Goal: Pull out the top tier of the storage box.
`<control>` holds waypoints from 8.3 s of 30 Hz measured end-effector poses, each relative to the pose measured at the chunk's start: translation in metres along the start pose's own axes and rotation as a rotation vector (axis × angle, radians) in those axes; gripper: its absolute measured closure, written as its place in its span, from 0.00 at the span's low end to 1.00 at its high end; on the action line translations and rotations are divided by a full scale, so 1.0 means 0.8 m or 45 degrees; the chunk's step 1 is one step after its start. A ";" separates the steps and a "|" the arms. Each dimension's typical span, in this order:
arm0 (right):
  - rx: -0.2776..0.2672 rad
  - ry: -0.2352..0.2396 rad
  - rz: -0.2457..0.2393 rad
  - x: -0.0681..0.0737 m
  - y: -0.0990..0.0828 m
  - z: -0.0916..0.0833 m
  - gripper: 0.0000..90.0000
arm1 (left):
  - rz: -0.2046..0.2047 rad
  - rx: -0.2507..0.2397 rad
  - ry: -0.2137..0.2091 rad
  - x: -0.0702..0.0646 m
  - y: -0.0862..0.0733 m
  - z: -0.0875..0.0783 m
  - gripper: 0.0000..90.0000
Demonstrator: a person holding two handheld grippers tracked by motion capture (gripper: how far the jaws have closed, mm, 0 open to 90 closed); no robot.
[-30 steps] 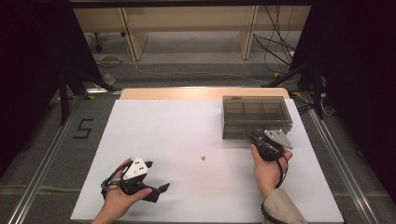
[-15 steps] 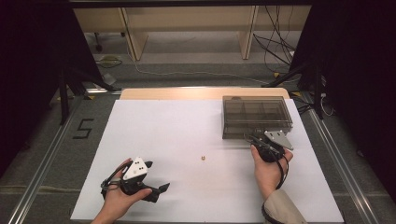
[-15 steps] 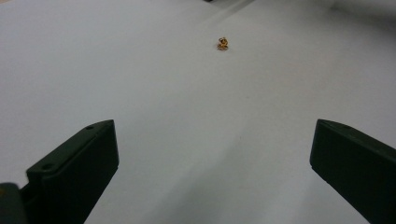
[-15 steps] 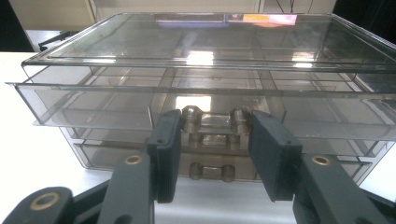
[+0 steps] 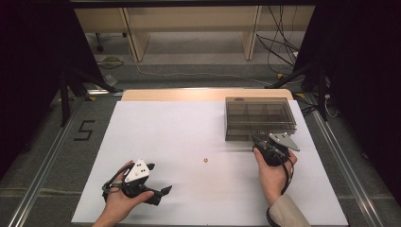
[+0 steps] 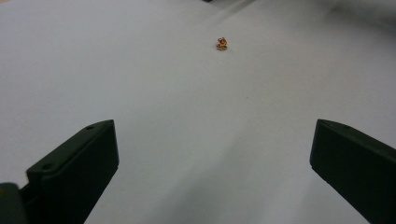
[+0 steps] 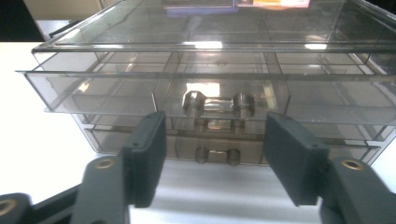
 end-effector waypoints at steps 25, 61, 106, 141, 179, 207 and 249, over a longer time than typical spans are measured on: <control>0.047 0.255 -0.201 -0.021 0.042 -0.032 0.36 | -0.006 0.002 -0.007 0.000 0.000 0.002 0.01; 0.249 0.396 -0.409 -0.042 0.076 -0.014 0.40 | -0.011 0.005 -0.008 0.000 -0.001 0.003 0.01; 0.642 0.361 -1.305 -0.002 0.093 0.019 0.67 | -0.013 -0.002 -0.012 0.000 0.000 0.003 0.02; 0.720 0.368 -1.613 0.013 0.088 0.022 0.87 | -0.011 -0.001 -0.014 -0.001 0.000 0.003 0.02; 0.871 0.400 -1.764 0.022 0.093 0.025 0.96 | -0.011 -0.001 -0.017 -0.001 0.000 0.004 0.02; 0.893 0.425 -1.774 0.021 0.090 0.016 0.97 | -0.011 0.001 -0.015 -0.001 -0.001 0.004 0.02; 0.869 0.444 -1.779 0.018 0.081 -0.003 0.97 | -0.009 0.002 -0.010 -0.001 -0.001 0.004 0.02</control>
Point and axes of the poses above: each handheld gripper's, and its own axes: z roughly forward along the jaws, y roughly out of its top, x roughly to its left, the point moved 6 cm from there along z, roughly forward along the jaws, and after that the axes turned 13 degrees about z, right-handed, at the moved point
